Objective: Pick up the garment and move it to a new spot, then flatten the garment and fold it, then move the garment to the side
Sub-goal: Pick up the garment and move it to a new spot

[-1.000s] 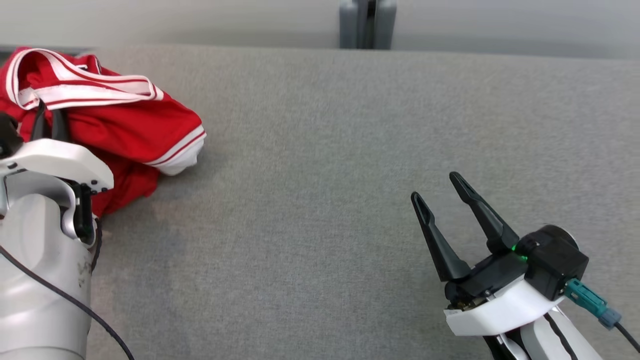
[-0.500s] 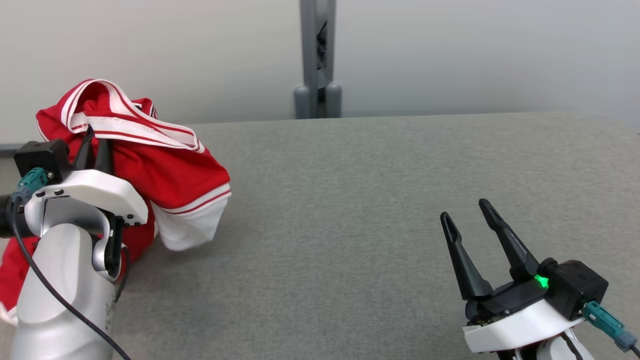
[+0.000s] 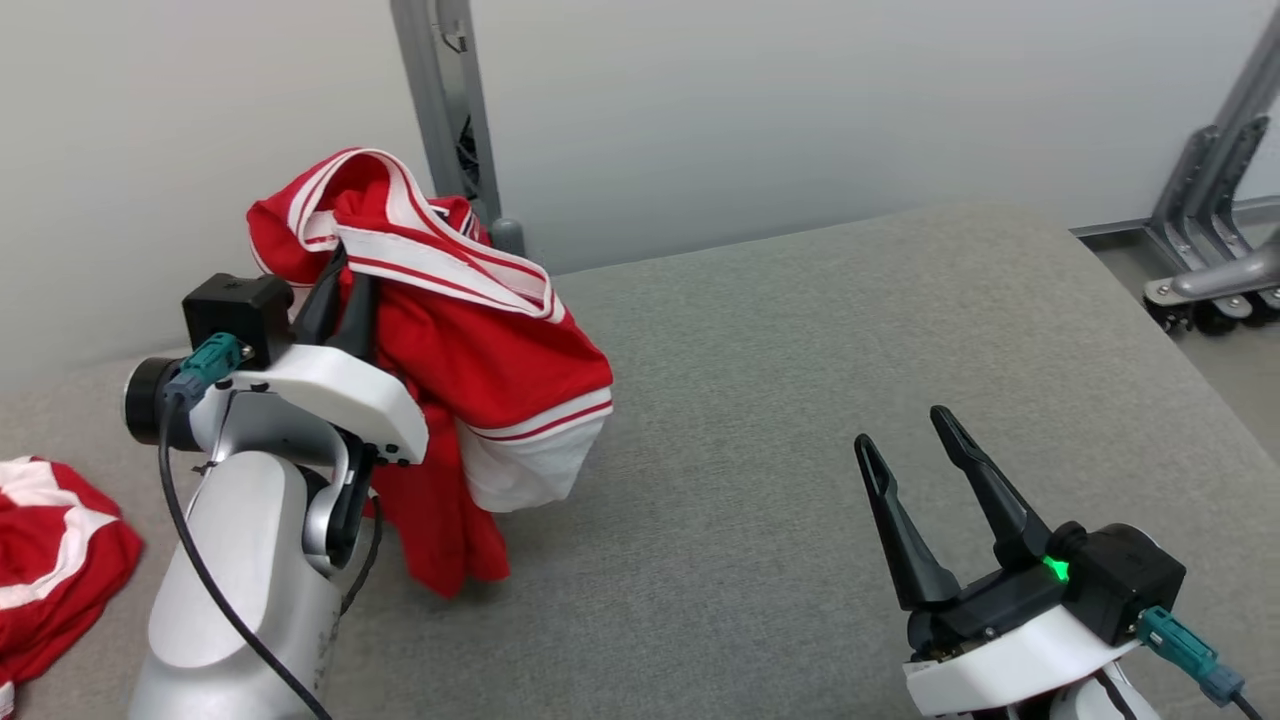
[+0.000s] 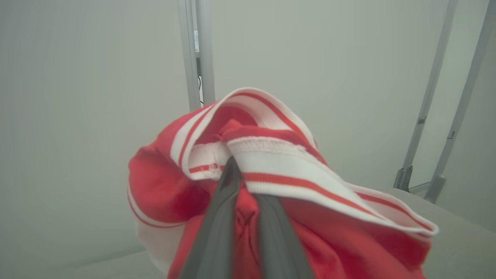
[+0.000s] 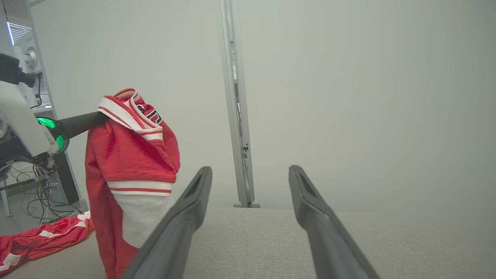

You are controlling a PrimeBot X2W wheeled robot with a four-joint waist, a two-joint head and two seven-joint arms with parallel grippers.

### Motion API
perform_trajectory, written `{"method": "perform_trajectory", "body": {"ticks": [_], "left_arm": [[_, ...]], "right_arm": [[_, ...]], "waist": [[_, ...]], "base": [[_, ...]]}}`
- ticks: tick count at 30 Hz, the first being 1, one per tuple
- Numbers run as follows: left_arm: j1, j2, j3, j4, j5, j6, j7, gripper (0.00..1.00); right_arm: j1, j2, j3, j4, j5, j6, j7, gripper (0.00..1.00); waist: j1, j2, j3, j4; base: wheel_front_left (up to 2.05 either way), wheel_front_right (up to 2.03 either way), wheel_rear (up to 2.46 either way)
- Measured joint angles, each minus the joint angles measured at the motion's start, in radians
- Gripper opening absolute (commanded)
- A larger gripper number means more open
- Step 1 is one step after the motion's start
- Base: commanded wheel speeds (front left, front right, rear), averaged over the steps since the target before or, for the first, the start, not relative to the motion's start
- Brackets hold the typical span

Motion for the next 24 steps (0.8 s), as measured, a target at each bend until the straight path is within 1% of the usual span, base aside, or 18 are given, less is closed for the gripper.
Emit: {"method": "perform_trajectory", "body": {"ticks": [1, 9, 10, 12, 13, 15, 21, 24], "left_arm": [[-0.006, -0.009, -0.016, 0.000, -0.004, 0.000, 0.000, 0.00], [-0.049, -0.028, -0.076, 0.061, -0.009, 0.001, -0.021, 0.00], [-0.052, -0.029, -0.081, 0.072, -0.009, -0.001, -0.030, 0.00], [-0.056, -0.031, -0.095, 0.105, -0.018, -0.018, -0.041, 0.00], [-0.056, -0.034, -0.101, 0.129, -0.019, -0.019, -0.049, 0.00], [-0.054, -0.034, -0.105, 0.179, -0.027, -0.026, -0.067, 0.00], [-0.036, -0.033, -0.098, 0.356, -0.035, 0.001, -0.113, 0.00], [-0.040, -0.034, -0.110, 0.423, -0.035, -0.001, -0.133, 0.00]], "right_arm": [[0.000, 0.002, 0.010, 0.002, 0.001, 0.000, 0.000, 1.00], [-0.027, 0.002, 0.016, 0.002, 0.004, 0.000, 0.000, 1.00], [-0.029, 0.002, 0.016, 0.001, 0.006, 0.000, 0.000, 1.00], [-0.032, 0.002, 0.015, 0.001, 0.009, 0.000, 0.000, 1.00], [-0.033, 0.002, 0.015, 0.001, 0.009, 0.000, 0.000, 1.00], [-0.035, 0.004, 0.021, 0.001, 0.010, 0.000, 0.000, 1.00], [-0.047, 0.017, 0.024, 0.001, 0.010, 0.000, 0.000, 1.00], [-0.050, 0.020, 0.021, 0.001, 0.009, 0.000, 0.000, 1.00]], "waist": [[0.0000, 0.0000, -0.002, -0.027], [0.0000, 0.0000, 0.009, -0.137], [0.0000, 0.0000, 0.012, -0.149], [0.0000, 0.0000, 0.020, -0.170], [0.0000, 0.0000, 0.025, -0.180], [0.0000, 0.0000, 0.036, -0.196], [0.0000, 0.0000, 0.071, -0.227], [0.0000, 0.0000, 0.088, -0.227]], "base": [[0.00, 0.00, 0.00], [0.00, 0.00, 0.00], [0.00, 0.00, 0.00], [0.00, 0.00, 0.00], [0.00, 0.00, 0.00], [0.00, 0.00, 0.00], [0.00, 0.00, 0.00], [0.00, 0.00, 0.00]]}}
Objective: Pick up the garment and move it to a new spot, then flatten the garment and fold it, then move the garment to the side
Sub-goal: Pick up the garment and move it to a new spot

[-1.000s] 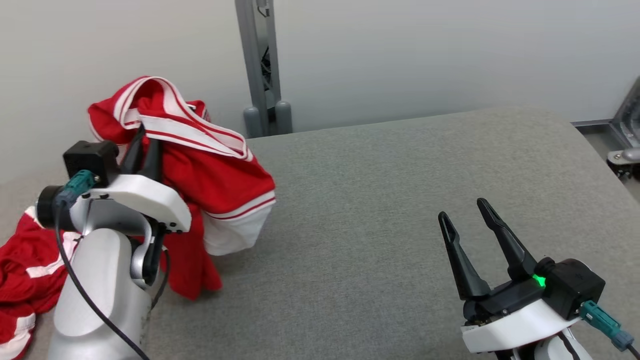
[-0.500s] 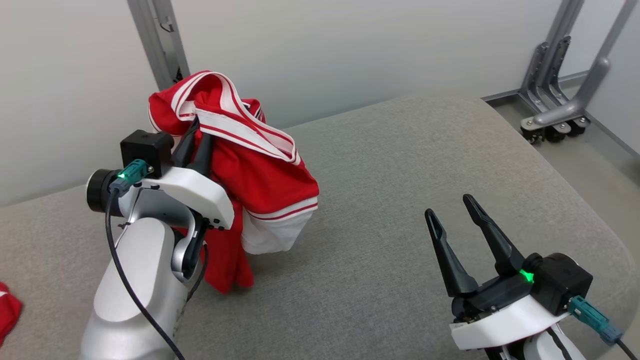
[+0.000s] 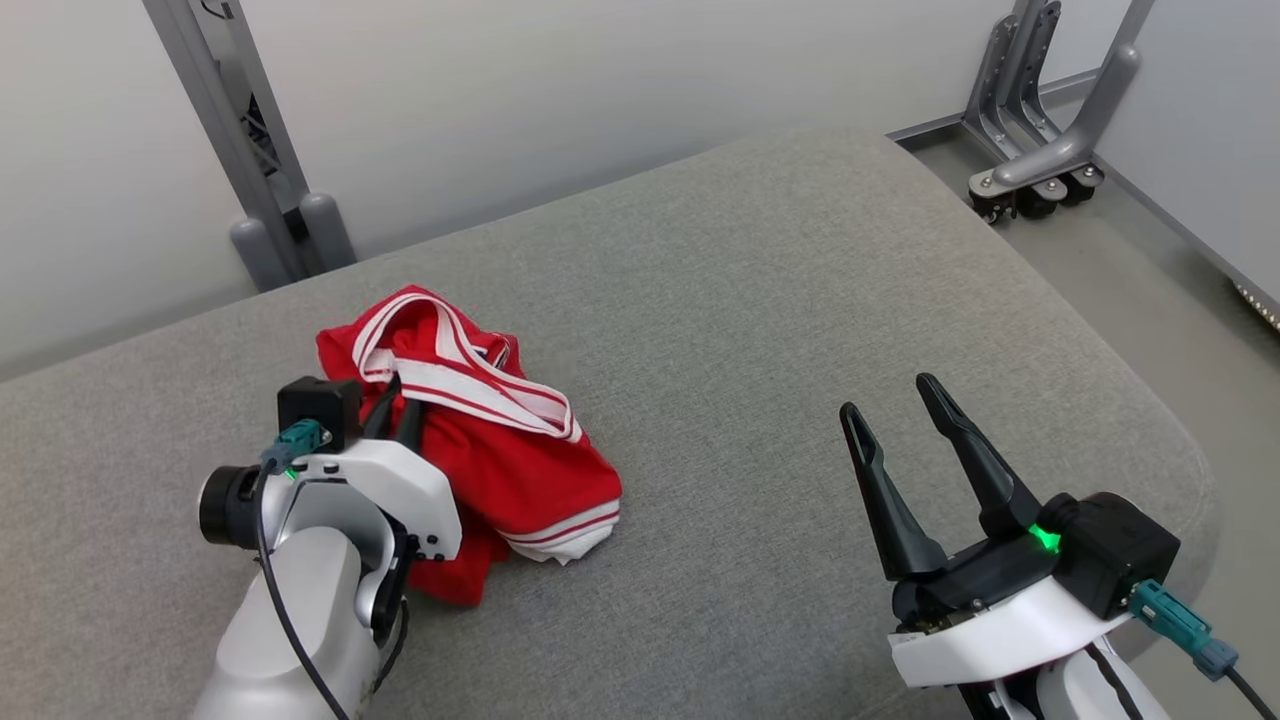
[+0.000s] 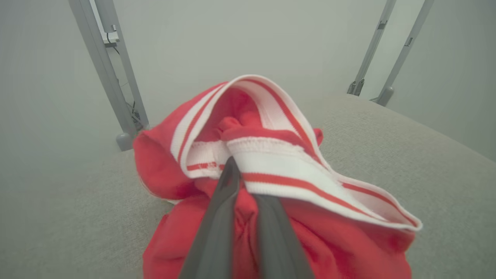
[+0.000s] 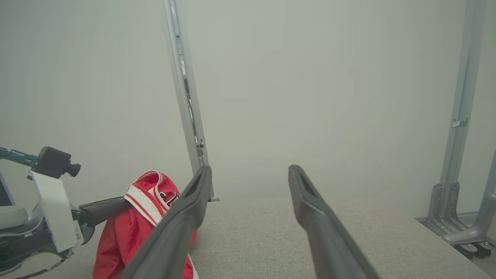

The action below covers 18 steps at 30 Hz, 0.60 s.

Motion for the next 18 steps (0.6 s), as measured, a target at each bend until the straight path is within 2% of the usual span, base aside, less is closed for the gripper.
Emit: {"method": "perform_trajectory", "body": {"ticks": [2, 3, 4, 5, 6, 13, 18], "left_arm": [[-0.014, -0.001, -0.008, 0.032, 0.003, 0.002, -0.015, 0.02], [-0.025, -0.001, -0.009, 0.043, 0.003, 0.005, -0.024, 0.18], [-0.034, -0.001, -0.011, 0.053, 0.004, 0.008, -0.034, 0.43], [-0.041, 0.000, -0.012, 0.057, 0.007, 0.010, -0.047, 0.80], [-0.044, -0.001, -0.007, 0.062, -0.001, 0.009, -0.055, 1.00], [-0.027, -0.003, -0.002, 0.014, -0.035, 0.000, -0.088, 1.00], [0.053, -0.005, -0.002, -0.108, -0.053, 0.015, -0.093, 1.00]], "right_arm": [[-0.004, 0.001, -0.002, 0.000, -0.003, 0.000, 0.000, 1.00], [-0.005, 0.002, -0.001, 0.000, -0.006, 0.000, 0.000, 1.00], [-0.007, 0.003, 0.000, 0.000, -0.008, 0.000, 0.000, 1.00], [-0.010, 0.004, 0.001, 0.001, -0.008, 0.000, 0.000, 1.00], [-0.012, 0.006, 0.001, 0.002, -0.008, 0.000, 0.000, 1.00], [-0.005, 0.002, -0.001, 0.009, -0.009, 0.000, 0.000, 1.00], [0.016, 0.003, -0.012, 0.013, -0.009, 0.000, 0.000, 1.00]], "waist": [[0.0000, 0.0000, 0.009, 0.009], [0.0000, 0.0000, 0.014, 0.015], [0.0000, 0.0000, 0.018, 0.022], [0.0000, 0.0000, 0.021, 0.029], [0.0000, 0.0000, 0.022, 0.038], [0.0001, 0.0000, 0.002, 0.100], [0.0000, 0.0000, -0.024, 0.162]], "base": [[0.00, 0.00, 0.00], [0.00, 0.00, 0.00], [0.00, 0.00, 0.00], [0.00, 0.00, 0.00], [0.00, 0.00, 0.00], [0.00, 0.00, 0.00], [0.00, 0.00, 0.00]]}}
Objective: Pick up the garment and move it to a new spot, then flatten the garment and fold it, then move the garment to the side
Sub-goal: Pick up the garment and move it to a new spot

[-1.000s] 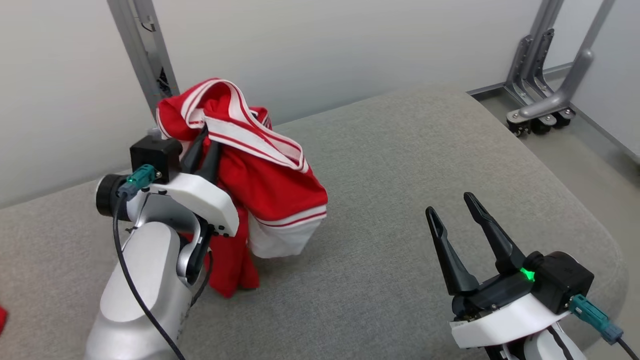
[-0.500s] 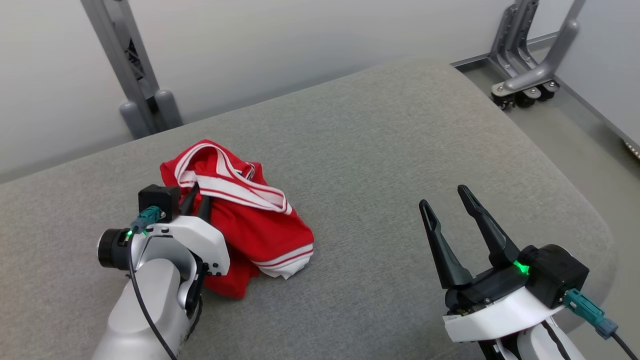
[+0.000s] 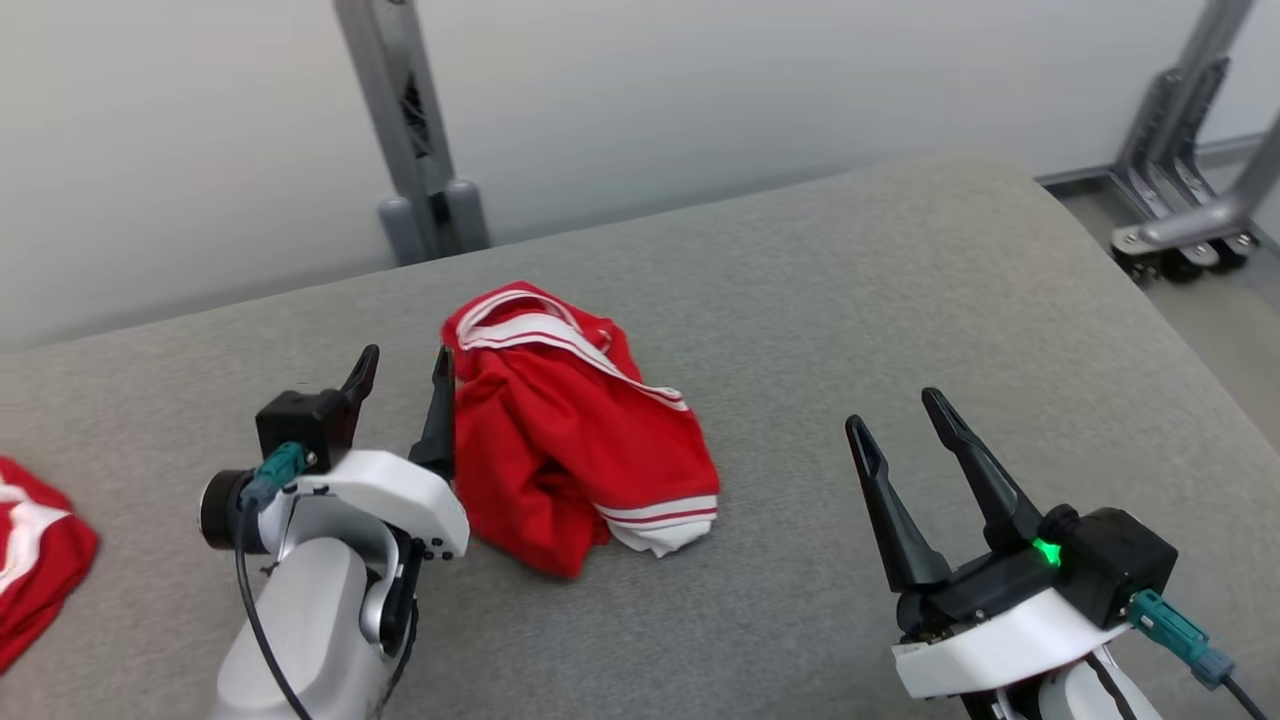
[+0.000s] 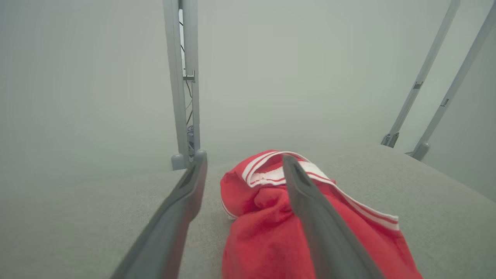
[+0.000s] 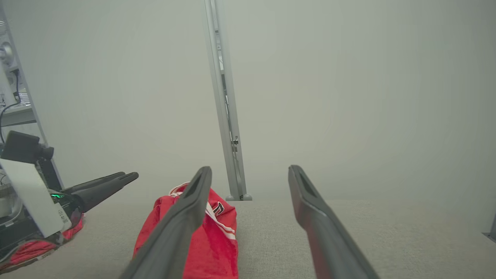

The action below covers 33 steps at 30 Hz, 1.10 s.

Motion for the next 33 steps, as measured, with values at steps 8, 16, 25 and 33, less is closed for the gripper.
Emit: {"method": "perform_trajectory", "body": {"ticks": [8, 16, 25, 33], "left_arm": [[0.198, -0.001, 0.016, -0.266, -0.011, 0.040, -0.002, 1.00], [0.344, -0.001, 0.058, -0.425, -0.005, 0.063, -0.002, 1.00], [0.512, 0.004, 0.051, -0.578, 0.096, 0.081, -0.002, 1.00], [0.624, 0.004, 0.060, -0.664, 0.140, 0.057, -0.002, 1.00]], "right_arm": [[0.035, 0.006, -0.029, 0.040, -0.016, 0.000, 0.000, 1.00], [0.071, 0.015, -0.074, 0.072, -0.049, 0.000, 0.000, 1.00], [0.110, 0.025, -0.133, 0.088, -0.082, 0.000, 0.000, 1.00], [0.142, 0.031, -0.159, 0.105, -0.090, 0.000, 0.000, 1.00]], "waist": [[0.0000, 0.0000, -0.041, 0.117], [0.0000, 0.0001, -0.081, 0.204], [0.0000, 0.0000, -0.124, 0.253], [0.0000, 0.0000, -0.127, 0.244]], "base": [[0.00, 0.00, 0.00], [0.00, 0.00, 0.00], [0.00, 0.00, 0.00], [0.00, 0.00, 0.00]]}}
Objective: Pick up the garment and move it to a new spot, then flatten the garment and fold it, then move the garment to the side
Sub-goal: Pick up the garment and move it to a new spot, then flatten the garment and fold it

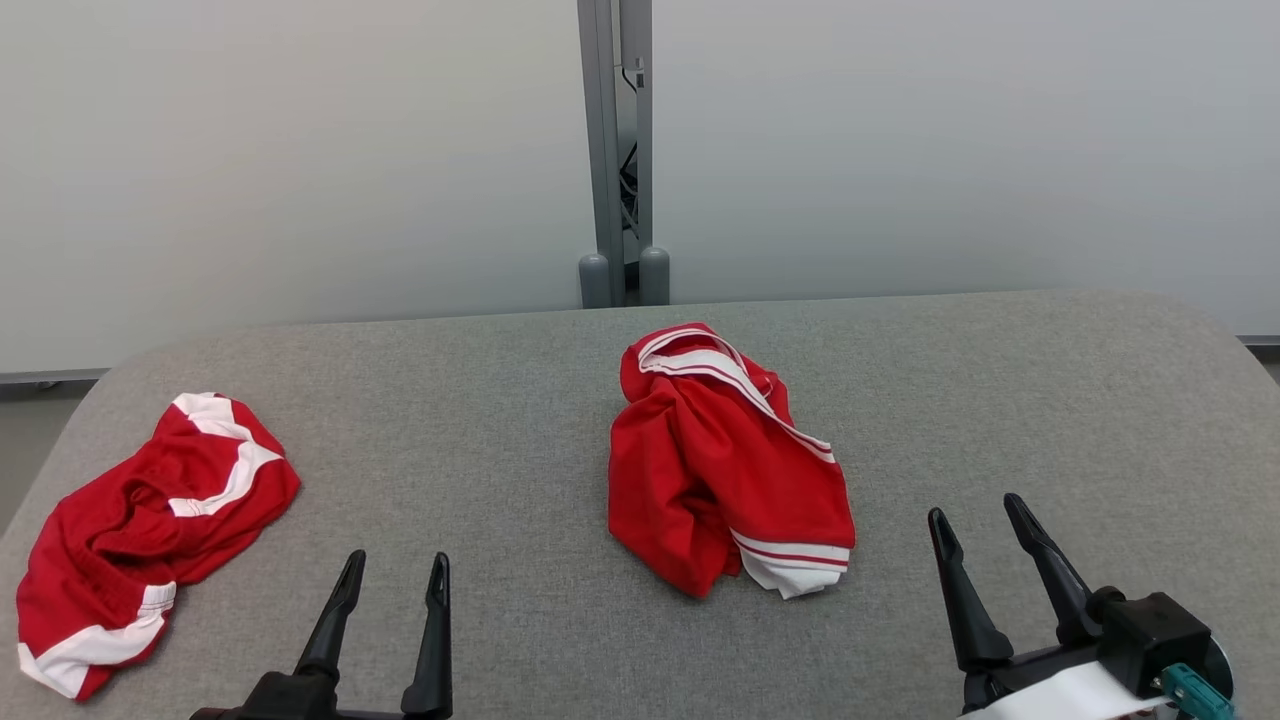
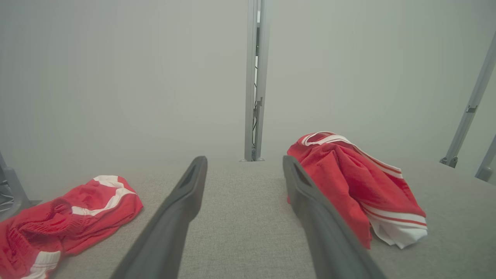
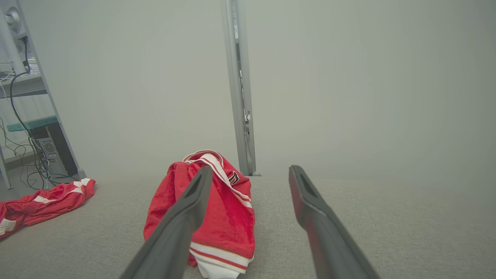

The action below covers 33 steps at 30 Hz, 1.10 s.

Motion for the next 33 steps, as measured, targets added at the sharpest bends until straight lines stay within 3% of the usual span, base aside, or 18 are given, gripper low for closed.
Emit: {"method": "perform_trajectory", "body": {"ticks": [33], "left_arm": [[-0.015, -0.005, -0.039, 0.008, 0.027, 0.041, 0.000, 1.00]], "right_arm": [[-0.007, 0.004, -0.011, 0.048, -0.006, 0.000, 0.000, 1.00]], "waist": [[0.0000, 0.0000, 0.029, -0.005]], "base": [[0.00, 0.00, 0.00]]}}
